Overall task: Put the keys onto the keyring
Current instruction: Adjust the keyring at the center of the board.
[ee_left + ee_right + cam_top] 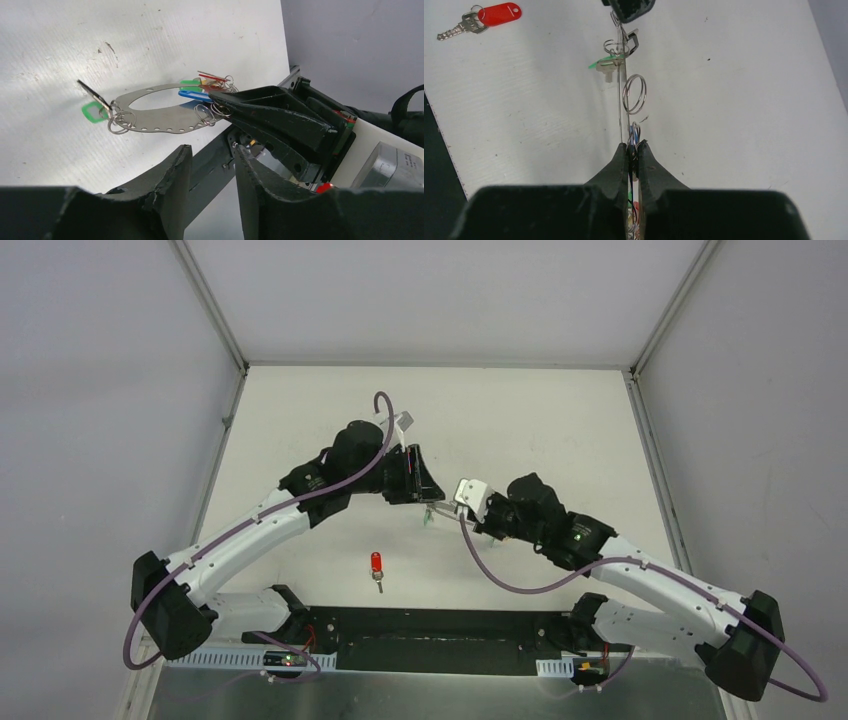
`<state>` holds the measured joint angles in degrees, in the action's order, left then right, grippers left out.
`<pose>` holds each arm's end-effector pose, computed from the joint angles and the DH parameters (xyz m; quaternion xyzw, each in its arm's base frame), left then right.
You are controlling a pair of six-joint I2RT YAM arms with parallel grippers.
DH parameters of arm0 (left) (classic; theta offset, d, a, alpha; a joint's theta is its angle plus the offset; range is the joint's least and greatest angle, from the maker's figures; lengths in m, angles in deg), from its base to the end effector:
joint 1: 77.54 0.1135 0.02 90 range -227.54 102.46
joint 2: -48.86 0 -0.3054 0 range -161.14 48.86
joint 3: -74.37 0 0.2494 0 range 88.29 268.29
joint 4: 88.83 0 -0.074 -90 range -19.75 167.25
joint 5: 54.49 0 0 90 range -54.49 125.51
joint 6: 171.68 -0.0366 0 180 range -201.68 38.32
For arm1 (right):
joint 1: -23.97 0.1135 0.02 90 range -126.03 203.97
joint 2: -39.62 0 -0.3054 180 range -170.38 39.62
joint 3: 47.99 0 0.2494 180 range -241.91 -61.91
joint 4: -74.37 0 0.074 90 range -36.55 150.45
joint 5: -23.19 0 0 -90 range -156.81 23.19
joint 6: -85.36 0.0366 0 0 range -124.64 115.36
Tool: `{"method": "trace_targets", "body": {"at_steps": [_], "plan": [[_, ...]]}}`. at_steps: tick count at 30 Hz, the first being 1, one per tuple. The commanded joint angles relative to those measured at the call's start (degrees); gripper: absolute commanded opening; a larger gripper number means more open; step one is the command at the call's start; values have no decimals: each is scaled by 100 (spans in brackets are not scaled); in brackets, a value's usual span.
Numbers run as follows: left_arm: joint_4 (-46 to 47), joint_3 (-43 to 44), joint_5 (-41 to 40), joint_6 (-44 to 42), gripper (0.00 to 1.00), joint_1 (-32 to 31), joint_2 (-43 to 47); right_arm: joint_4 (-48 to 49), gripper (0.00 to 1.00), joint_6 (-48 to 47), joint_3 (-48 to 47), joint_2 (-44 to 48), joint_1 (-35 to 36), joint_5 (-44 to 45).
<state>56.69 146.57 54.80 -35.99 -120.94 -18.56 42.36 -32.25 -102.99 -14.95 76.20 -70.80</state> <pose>0.1701 -0.1775 0.3625 0.0671 0.8540 -0.4506 0.2513 0.1122 0.1490 0.3063 -0.5728 0.6581 0.1337 0.4700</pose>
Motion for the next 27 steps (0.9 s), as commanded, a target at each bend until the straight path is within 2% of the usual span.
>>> {"method": "trace_targets", "body": {"at_steps": [1,7,17,27], "plan": [[-429,565,145,-721,40,53,98,494,0,-893,10,321,44,-483],[-1083,1027,808,-1096,48,51,-464,406,0,-1216,126,605,42,-1095],[-1078,1029,1589,-937,51,44,-945,56,0,-2587,461,1181,49,-2114],[-555,663,2301,-319,52,-99,-1097,-346,0,-3215,426,1159,54,-2291]]}}
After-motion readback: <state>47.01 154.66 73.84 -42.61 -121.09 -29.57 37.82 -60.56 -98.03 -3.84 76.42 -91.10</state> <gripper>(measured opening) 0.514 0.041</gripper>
